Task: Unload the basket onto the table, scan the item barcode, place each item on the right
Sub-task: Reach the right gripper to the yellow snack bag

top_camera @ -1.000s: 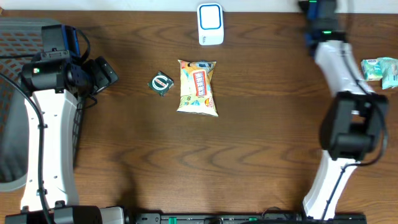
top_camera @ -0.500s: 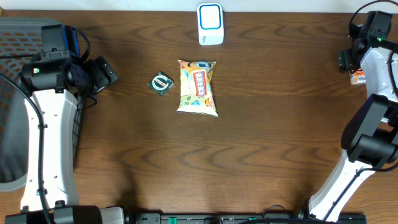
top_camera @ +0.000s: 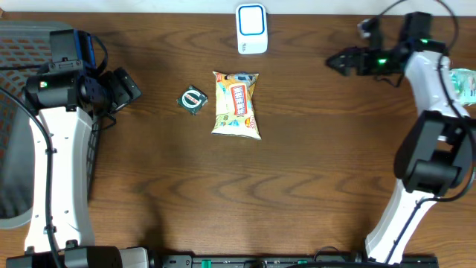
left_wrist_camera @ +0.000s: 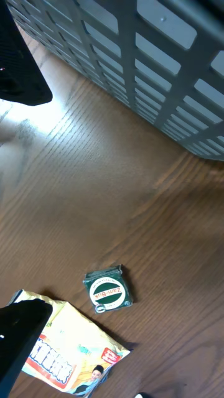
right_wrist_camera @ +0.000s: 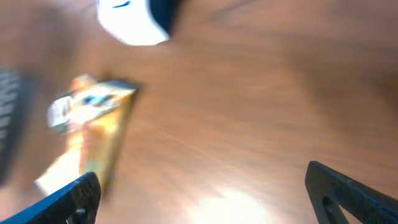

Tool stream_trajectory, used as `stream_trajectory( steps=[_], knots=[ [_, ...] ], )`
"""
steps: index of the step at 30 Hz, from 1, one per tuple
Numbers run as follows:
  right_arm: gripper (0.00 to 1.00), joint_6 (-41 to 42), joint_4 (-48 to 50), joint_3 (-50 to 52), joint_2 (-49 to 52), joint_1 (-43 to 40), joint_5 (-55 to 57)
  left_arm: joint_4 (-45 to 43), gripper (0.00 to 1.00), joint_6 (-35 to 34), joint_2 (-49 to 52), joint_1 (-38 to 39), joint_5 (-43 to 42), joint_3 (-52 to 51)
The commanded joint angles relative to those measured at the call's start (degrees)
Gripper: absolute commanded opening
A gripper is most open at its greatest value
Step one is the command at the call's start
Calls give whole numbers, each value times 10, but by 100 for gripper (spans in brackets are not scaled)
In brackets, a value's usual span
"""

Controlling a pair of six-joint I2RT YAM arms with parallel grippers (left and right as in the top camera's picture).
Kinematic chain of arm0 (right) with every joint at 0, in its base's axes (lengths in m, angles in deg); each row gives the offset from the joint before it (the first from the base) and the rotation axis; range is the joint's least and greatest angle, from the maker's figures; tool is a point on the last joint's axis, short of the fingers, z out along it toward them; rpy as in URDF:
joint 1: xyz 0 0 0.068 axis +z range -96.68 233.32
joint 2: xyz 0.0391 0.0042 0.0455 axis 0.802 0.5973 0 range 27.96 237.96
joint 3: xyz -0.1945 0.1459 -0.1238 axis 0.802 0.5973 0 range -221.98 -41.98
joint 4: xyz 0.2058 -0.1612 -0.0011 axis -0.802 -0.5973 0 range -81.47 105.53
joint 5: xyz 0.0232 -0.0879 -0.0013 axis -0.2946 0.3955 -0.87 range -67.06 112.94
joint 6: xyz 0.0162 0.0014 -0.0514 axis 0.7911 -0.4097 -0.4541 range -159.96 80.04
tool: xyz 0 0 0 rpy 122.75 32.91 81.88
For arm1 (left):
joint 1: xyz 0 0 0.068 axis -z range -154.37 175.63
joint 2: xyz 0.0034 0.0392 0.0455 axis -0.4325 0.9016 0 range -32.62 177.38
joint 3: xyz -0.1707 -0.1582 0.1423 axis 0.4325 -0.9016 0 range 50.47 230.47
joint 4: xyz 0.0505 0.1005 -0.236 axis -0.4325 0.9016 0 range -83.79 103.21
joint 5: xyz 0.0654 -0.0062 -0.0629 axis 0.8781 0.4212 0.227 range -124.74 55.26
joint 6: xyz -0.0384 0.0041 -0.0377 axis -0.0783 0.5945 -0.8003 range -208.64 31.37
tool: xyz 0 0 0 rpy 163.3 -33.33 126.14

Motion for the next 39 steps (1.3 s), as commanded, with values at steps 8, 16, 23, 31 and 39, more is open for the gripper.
stream_trajectory(
  steps=[8,16,23,31,39],
  knots=[
    [99,33,-28,21,-2,179,50,2,98,-5,0,-1,3,4],
    [99,149,-28,21,-1,291,236,2,97,-5,0,-1,3,4],
    [99,153,-27,21,-1,346,257,2,98,-5,0,-1,4,4],
    [99,161,-21,21,-1,353,257,2,98,-5,0,-1,3,4],
    [99,165,-22,21,-1,353,257,2,98,-5,0,-1,3,4]
  ],
)
